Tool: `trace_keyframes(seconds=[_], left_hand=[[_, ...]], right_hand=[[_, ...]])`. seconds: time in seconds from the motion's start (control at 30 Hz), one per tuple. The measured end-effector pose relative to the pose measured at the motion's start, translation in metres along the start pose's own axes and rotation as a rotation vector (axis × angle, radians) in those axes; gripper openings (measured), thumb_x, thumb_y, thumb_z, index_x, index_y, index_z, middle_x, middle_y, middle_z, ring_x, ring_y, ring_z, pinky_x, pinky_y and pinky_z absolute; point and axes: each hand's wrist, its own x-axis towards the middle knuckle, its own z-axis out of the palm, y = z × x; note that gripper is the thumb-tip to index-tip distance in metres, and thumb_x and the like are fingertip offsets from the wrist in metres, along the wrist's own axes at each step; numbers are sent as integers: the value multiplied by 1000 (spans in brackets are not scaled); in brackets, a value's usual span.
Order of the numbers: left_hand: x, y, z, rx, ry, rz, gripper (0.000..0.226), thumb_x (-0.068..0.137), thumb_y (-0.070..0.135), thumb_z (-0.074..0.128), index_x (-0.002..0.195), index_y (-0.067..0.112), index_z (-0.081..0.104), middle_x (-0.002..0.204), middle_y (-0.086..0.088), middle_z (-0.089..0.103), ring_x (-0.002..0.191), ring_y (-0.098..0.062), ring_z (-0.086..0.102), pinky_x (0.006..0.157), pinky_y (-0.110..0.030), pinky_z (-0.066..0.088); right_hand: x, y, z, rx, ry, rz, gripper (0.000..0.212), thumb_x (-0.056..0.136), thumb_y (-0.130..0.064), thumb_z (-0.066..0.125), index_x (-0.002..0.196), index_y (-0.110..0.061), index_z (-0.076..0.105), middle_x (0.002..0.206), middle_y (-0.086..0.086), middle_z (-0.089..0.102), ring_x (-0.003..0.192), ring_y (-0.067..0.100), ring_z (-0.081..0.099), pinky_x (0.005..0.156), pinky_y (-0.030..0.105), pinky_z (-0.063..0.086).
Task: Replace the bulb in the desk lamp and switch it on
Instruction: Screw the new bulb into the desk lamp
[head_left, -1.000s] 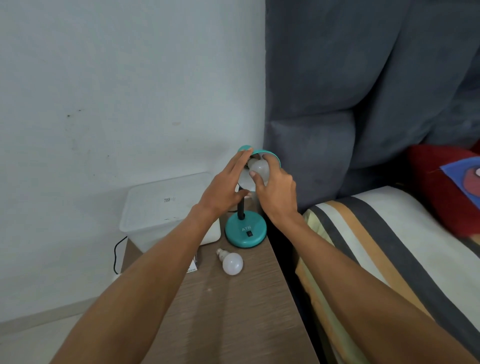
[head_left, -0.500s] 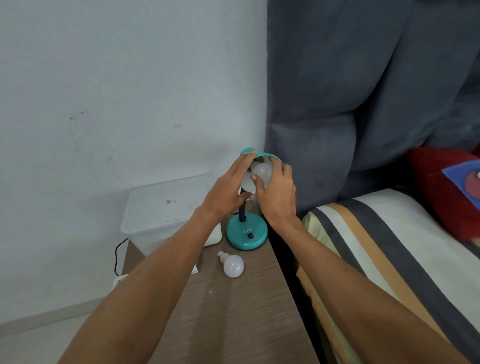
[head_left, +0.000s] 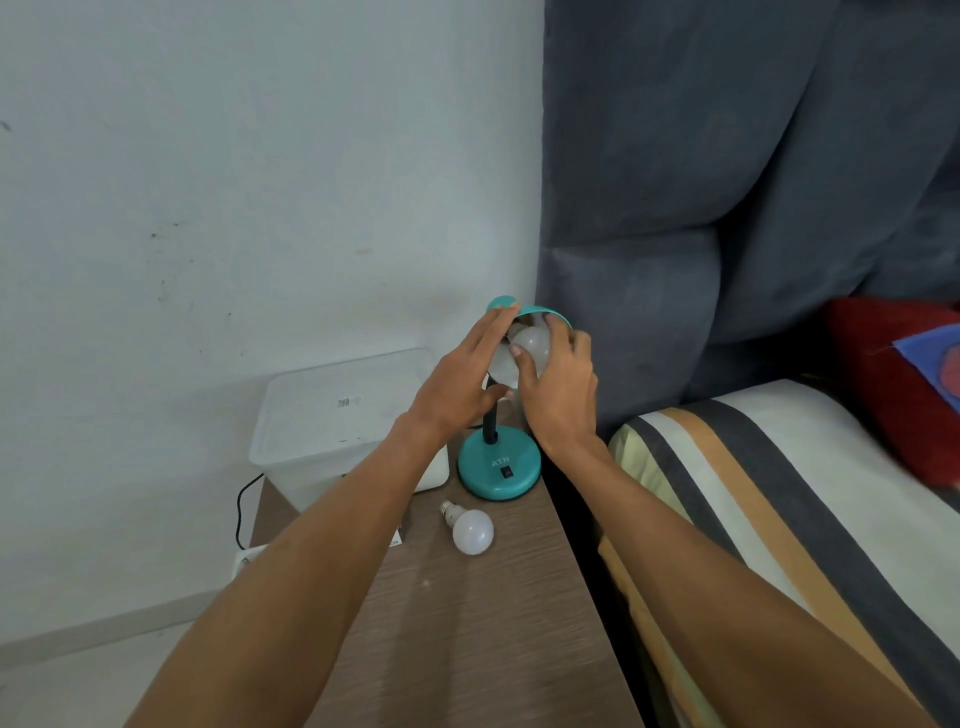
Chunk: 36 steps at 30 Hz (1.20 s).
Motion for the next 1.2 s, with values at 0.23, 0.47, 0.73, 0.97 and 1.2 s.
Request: trace_keyframes(seconds=[0.23, 0.47, 0.73, 0.97, 1.2], left_hand=[[0, -1, 1, -20, 1, -21, 100, 86, 10, 83, 163, 24, 20, 169, -1, 28, 147, -26, 43, 115, -39, 47], [1, 0, 2, 3, 5, -8, 101, 85, 11, 83, 163, 24, 20, 169, -1, 27, 137, -30, 53, 110, -42, 51], [-1, -1, 2, -19, 2, -4, 99, 85, 11, 83, 163, 23, 22, 169, -1, 29, 140, -29, 51, 111, -42, 50], [0, -2, 1, -32, 5, -4, 97, 87, 10, 81, 163, 22, 22, 169, -2, 29, 149, -24, 41, 116, -38, 45], [0, -3, 1, -33, 9, -19, 97, 87, 12, 82, 163, 23, 21, 169, -3, 28, 150, -26, 39, 118, -42, 44]], right_hand=[[3, 8, 1, -14, -73, -7, 54, 88, -27, 72, 135, -15, 49, 131, 11, 53, 108, 33, 62, 90, 41, 52], [2, 3, 0, -5, 17, -9, 42, 96, -35, 62, 131, -16, 52, 126, 11, 53, 106, 29, 61, 85, 37, 51], [7, 6, 1, 10, -32, 79, 47, 92, -39, 65, 127, -9, 56, 114, 15, 67, 102, 33, 66, 82, 37, 51], [-2, 7, 3, 18, -31, -38, 46, 94, -38, 63, 135, -22, 51, 131, 9, 48, 104, 31, 62, 85, 40, 52], [3, 12, 3, 52, -71, 103, 61, 86, -43, 71, 136, -12, 54, 120, 12, 67, 103, 27, 67, 87, 34, 51]])
